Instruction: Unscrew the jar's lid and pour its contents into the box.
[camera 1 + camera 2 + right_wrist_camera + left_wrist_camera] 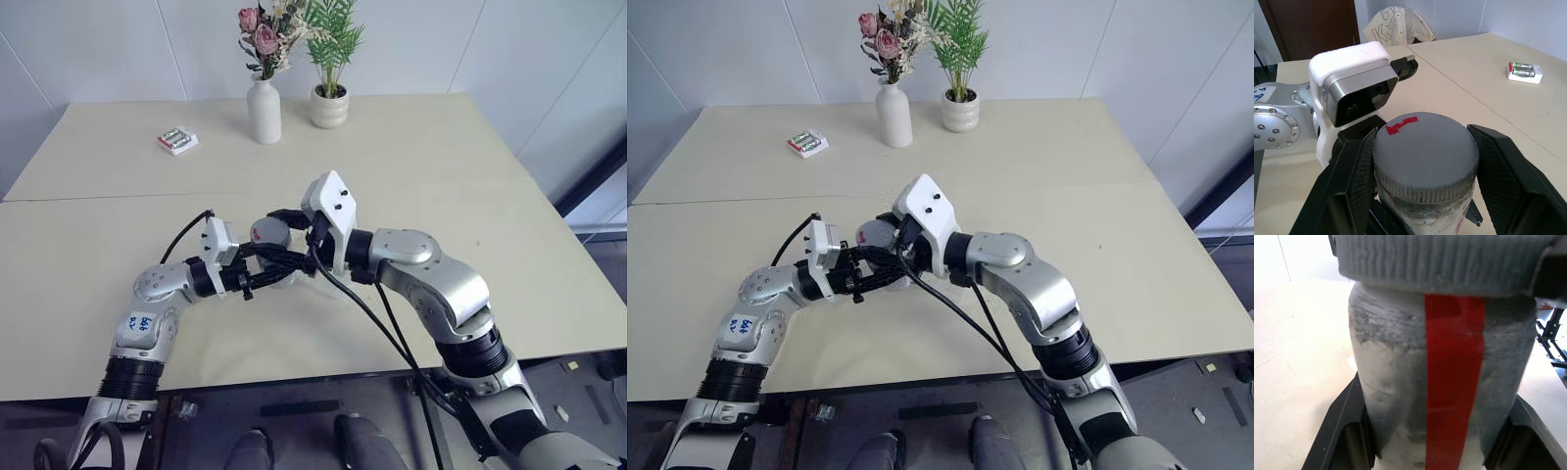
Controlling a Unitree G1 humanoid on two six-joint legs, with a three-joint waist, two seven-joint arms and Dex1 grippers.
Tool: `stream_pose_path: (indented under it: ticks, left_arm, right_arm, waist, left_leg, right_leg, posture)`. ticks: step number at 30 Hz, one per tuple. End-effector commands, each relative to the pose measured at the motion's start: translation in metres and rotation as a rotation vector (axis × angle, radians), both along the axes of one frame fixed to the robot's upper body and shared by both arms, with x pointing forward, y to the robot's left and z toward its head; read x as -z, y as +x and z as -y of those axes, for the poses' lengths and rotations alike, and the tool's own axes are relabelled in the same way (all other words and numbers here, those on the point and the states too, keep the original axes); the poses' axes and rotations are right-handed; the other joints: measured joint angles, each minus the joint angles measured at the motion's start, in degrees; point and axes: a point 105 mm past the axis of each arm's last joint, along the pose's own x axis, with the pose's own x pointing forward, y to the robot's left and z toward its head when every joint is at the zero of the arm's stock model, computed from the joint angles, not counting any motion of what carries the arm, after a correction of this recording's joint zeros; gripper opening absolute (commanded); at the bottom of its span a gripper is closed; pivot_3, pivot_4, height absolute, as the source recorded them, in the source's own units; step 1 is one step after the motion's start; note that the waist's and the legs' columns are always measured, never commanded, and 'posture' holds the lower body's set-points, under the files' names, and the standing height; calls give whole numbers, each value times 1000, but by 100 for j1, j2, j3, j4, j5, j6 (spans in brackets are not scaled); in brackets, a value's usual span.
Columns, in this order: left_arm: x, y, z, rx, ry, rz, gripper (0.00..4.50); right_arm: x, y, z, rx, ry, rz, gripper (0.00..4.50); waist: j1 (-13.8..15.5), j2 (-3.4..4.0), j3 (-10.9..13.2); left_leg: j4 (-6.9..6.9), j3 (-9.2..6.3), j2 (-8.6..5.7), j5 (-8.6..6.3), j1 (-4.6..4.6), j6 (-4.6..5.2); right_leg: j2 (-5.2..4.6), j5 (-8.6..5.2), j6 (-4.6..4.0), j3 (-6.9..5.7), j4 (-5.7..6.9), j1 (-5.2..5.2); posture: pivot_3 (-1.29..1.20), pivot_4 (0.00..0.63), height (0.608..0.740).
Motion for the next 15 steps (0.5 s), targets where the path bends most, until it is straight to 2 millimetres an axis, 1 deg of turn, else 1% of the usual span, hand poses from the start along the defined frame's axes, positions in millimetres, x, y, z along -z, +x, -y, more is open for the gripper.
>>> stream_pose_path:
  ticks: [1, 3, 8, 15]
  left_arm:
    - [-13, -1, 3, 12, -5, 48, 2132]
    - [-14, -2, 3, 14, -8, 50, 2132]
    - [-17, -6, 4, 60, -23, 45, 2132]
    - [-18, -16, 9, 179, -5, 16, 2132]
  right_arm:
    - [-14, -4, -1, -15, 29, 43, 2555]
    - [-15, -5, -2, -28, 40, 38, 2555]
    - [-25, -23, -3, -198, 70, 26, 2555]
    - [-27, -45, 2, -471, -10, 36, 2555]
  waist:
    - [0, 0, 0]
    - [0, 0, 0]
    - [1, 0, 0]
    - [-4, 0, 0]
  left_leg:
    - [0, 0, 0, 0, 0, 0]
    - [0, 0, 0, 0, 0, 0]
    - [0, 0, 0, 0, -1, 0]
    - [0, 0, 0, 0, -1, 0]
  right_leg:
    - [0, 0, 0, 0, 0, 0]
    - [0, 0, 0, 0, 0, 0]
    - [0, 0, 0, 0, 0, 0]
    - [1, 0, 0, -2, -1, 0]
  posture:
    - [0, 150, 740]
    - [0, 150, 740]
    - [0, 150, 740]
    - [0, 150, 740]
